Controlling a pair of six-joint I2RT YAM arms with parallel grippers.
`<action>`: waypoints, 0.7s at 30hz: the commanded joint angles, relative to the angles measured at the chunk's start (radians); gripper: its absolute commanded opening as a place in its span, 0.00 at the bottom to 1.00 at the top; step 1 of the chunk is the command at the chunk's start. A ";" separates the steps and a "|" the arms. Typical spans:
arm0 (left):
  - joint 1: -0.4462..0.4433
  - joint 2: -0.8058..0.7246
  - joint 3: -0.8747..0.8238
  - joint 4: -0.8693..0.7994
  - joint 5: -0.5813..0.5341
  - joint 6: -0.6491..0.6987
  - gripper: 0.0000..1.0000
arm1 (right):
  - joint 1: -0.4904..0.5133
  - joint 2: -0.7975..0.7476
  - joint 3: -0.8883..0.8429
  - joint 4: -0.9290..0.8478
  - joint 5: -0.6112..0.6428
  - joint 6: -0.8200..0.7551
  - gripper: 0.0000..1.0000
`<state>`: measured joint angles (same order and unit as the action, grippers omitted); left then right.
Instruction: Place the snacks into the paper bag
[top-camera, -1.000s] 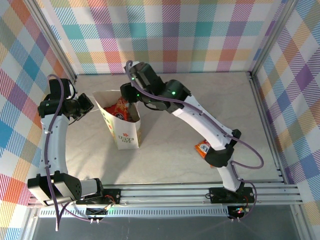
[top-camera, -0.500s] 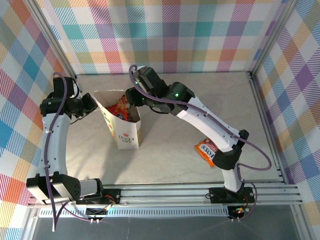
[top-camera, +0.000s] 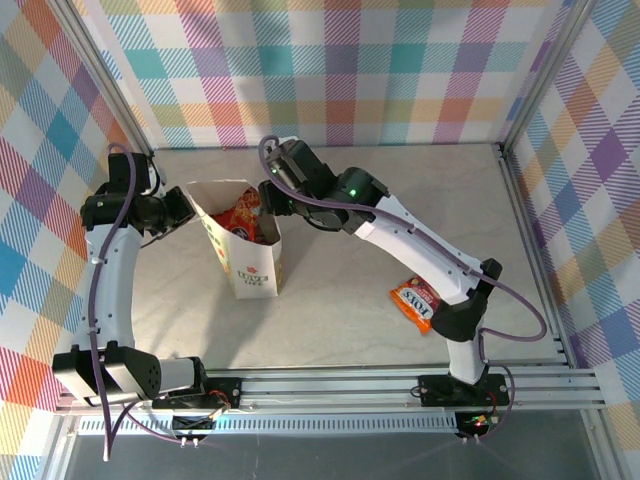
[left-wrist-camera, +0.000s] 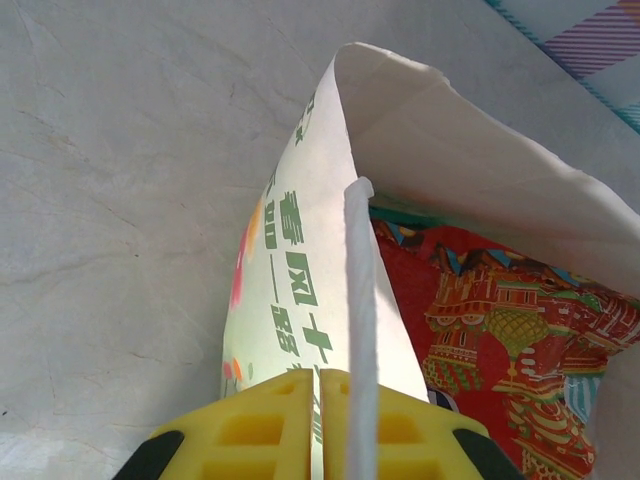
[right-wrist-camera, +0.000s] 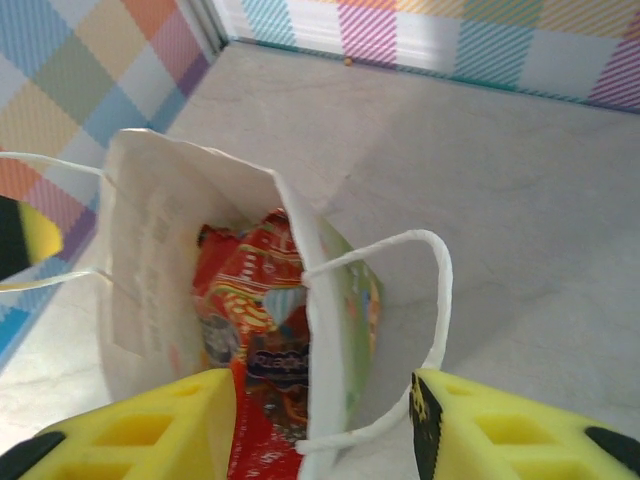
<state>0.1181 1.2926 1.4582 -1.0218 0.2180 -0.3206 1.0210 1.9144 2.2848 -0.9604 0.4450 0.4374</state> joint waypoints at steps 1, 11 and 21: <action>-0.014 0.010 0.038 -0.026 -0.012 0.017 0.10 | -0.011 -0.055 -0.031 0.017 0.078 0.009 0.53; -0.040 0.030 0.055 -0.029 -0.034 0.012 0.10 | -0.056 -0.023 -0.041 0.047 -0.012 0.022 0.50; -0.060 0.051 0.076 -0.040 -0.052 0.009 0.10 | -0.091 0.042 0.008 0.021 -0.125 0.024 0.15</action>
<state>0.0738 1.3331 1.5036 -1.0378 0.1772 -0.3210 0.9390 1.9430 2.2707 -0.9360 0.3584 0.4587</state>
